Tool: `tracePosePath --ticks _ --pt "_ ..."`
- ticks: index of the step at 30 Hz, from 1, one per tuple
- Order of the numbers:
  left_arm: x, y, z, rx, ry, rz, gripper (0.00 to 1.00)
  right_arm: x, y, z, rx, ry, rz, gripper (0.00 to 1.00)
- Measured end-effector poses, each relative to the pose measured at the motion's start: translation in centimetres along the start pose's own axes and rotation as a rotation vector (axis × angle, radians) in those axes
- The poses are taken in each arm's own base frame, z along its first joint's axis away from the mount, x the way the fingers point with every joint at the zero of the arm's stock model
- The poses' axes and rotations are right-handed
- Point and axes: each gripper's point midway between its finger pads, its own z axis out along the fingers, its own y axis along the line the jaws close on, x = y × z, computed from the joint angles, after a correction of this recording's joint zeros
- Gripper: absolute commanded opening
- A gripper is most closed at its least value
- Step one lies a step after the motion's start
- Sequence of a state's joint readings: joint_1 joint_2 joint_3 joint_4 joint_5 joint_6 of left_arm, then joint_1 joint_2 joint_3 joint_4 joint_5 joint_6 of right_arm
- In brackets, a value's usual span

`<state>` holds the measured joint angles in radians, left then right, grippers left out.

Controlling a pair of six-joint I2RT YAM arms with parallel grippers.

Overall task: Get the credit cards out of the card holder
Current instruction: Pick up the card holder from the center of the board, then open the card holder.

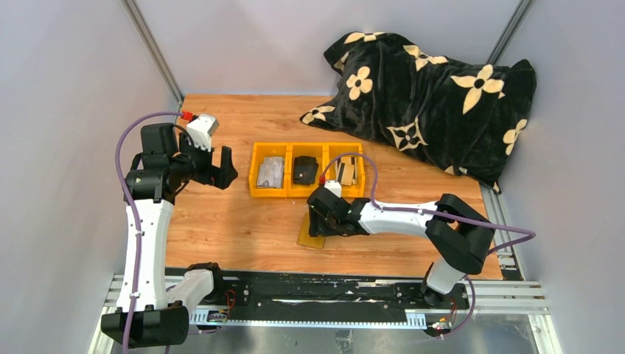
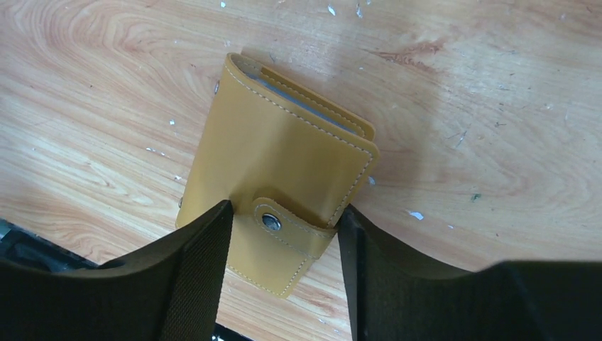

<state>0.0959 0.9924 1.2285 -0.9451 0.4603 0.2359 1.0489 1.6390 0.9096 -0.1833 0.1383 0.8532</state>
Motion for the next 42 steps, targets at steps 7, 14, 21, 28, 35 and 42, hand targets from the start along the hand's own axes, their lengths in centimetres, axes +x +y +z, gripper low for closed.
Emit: tracePosePath --ticks 7,14,21,28,35,42 --pt "0.0 0.0 0.0 0.004 0.001 -0.001 1.00 -0.5 -0.3 -0.1 -0.039 -0.006 0.039 0.26" --pt "0.0 -0.2 0.1 0.013 0.000 -0.003 1.00 -1.1 0.2 -0.4 -0.099 -0.007 0.049 0.00" --pt "0.1 -1.0 0.2 0.054 -0.003 -0.025 1.00 -1.3 2.0 -2.2 -0.203 0.005 -0.009 0.00" --pt "-0.2 -3.6 0.1 0.186 -0.027 -0.076 1.00 -6.0 6.7 -8.9 -0.401 -0.113 -0.061 0.00" --pt "1.5 -7.8 0.4 0.400 0.008 -0.133 1.00 -11.7 11.7 -17.3 -0.612 -0.300 -0.087 0.00" --pt "0.3 -11.8 -2.6 0.613 -0.057 -0.164 0.99 -13.9 14.1 -21.9 -0.753 -0.402 -0.100 0.00"
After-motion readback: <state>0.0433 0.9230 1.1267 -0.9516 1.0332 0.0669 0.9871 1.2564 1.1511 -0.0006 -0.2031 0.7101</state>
